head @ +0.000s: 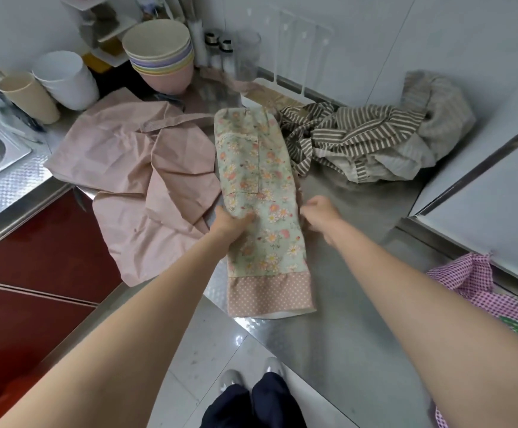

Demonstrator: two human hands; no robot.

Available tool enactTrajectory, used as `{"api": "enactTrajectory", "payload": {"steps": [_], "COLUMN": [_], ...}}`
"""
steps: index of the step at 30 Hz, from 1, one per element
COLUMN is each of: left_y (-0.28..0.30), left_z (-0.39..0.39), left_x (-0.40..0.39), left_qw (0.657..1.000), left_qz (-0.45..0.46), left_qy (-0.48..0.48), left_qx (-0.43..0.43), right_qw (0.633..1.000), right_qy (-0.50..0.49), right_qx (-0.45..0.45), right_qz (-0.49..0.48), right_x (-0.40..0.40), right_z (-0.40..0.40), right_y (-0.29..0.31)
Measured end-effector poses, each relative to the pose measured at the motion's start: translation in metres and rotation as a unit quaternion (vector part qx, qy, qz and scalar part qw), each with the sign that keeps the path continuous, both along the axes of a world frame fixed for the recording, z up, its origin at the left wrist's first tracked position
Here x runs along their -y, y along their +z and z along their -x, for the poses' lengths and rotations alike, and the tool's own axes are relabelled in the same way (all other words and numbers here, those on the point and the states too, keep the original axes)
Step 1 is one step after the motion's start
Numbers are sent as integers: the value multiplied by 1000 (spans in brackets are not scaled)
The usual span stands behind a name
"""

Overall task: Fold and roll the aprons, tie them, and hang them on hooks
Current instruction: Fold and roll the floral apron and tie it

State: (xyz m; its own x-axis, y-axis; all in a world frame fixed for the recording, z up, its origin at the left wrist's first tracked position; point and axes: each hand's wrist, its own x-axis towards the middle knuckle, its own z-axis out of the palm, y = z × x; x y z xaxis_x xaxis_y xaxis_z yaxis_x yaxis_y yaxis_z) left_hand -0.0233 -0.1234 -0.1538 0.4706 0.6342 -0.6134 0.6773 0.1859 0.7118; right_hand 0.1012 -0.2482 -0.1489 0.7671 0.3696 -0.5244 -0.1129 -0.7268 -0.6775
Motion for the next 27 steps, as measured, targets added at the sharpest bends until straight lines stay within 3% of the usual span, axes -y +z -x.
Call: {"api": "enactTrajectory", "payload": {"steps": [2,4,8,12,14,16,18,20,22,25,27], "left_y": [4,5,0,-7,-4,-2,-12,-22,-25,-19,-17], "left_z": [-3,-5,-9,-10,-13,-15,-13,-12,-17,-19,-11], "left_x": [-5,-10,-18,-13,-4,3,4,2,-3,0,5], "left_qw": [999,997,997,987,940,836,764,756,753,741,755], "left_qz": [-30,-55,-29,-117,-267,-437,-462,-405,-383,-385,-384], "left_qy": [-22,-38,-43,-105,-177,-296,-424,-475,-489,-503,-487], "left_qx": [29,25,54,-23,-120,-152,-151,-196,-217,-223,-213], "right_qw": [999,999,997,998,997,991,970,916,862,827,830], "right_qy": [12,39,-1,-50,-31,2,61,164,275,443,455], "right_qx": [10,20,66,46,44,95,186,318,405,314,263], "right_qz": [-30,2,-48,-11,57,96,146,183,135,143,186], "right_x": [-20,-34,-44,-40,-40,-40,-39,-32,-21,5,22], "right_z": [-2,0,-5,-14,-13,-10,-2,5,15,33,38], "right_y": [5,2,-7,-17,-20,-20,-10,-2,0,-4,-8]}}
